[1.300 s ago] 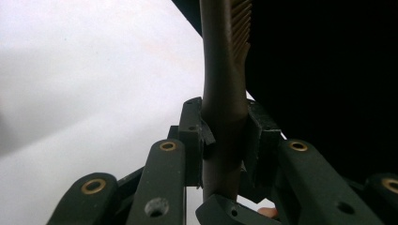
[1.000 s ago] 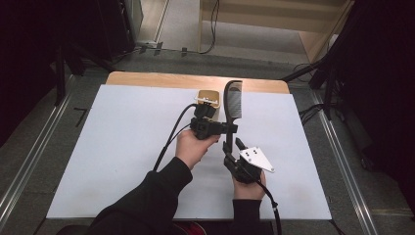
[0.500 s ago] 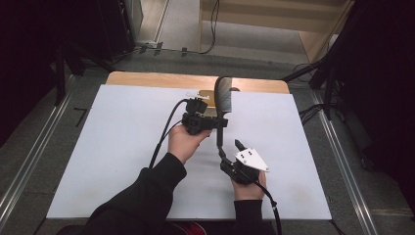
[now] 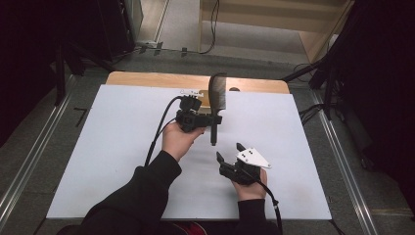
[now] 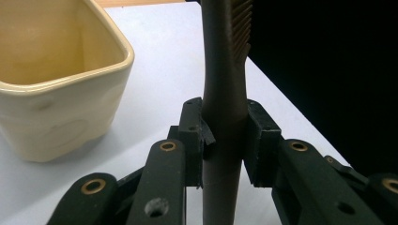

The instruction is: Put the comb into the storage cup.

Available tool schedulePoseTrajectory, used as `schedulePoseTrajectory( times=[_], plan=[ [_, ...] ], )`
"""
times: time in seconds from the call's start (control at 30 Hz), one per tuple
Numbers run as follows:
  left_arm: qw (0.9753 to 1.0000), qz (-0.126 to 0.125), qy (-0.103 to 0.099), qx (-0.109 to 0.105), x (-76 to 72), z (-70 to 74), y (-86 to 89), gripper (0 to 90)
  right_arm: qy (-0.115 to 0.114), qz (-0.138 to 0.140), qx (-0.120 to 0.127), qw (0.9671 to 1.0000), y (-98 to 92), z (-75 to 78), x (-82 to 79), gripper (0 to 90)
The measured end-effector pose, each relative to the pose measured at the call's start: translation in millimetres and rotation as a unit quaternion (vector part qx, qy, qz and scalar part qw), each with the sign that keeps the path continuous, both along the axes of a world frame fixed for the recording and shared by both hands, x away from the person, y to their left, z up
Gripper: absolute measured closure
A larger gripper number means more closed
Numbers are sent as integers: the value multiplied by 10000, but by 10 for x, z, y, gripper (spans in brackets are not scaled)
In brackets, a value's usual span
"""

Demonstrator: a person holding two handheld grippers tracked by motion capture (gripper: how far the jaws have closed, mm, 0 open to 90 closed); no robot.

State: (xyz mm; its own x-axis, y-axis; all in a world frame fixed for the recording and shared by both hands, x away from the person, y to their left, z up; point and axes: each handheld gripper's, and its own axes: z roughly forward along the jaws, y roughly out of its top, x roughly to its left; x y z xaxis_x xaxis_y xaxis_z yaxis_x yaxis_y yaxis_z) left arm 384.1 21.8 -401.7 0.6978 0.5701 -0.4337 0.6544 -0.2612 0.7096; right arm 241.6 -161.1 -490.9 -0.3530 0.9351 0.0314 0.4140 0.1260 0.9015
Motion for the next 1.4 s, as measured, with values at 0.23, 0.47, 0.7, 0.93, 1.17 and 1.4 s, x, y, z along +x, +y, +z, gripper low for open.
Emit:
schedulePoseTrajectory(
  times=[0.23,0.47,0.7,0.93,1.17,1.4],
  plan=[
    [10000,8,-50,32,19,5,64,725,26,158,-96,9998,-16,-10,14,227],
    [10000,10,-73,24,31,14,114,726,-96,228,-290,9993,-35,17,30,233],
    [9999,-3,-109,42,22,16,138,726,16,307,-378,9988,-43,27,60,233],
    [9999,-15,-99,39,24,22,149,725,175,434,-539,9974,-87,36,96,235],
    [10000,3,-97,14,30,25,156,725,262,577,-680,9957,-125,58,102,236],
    [9999,-2,-103,32,28,29,153,725,347,666,-637,9951,-148,59,87,254]
  ],
)
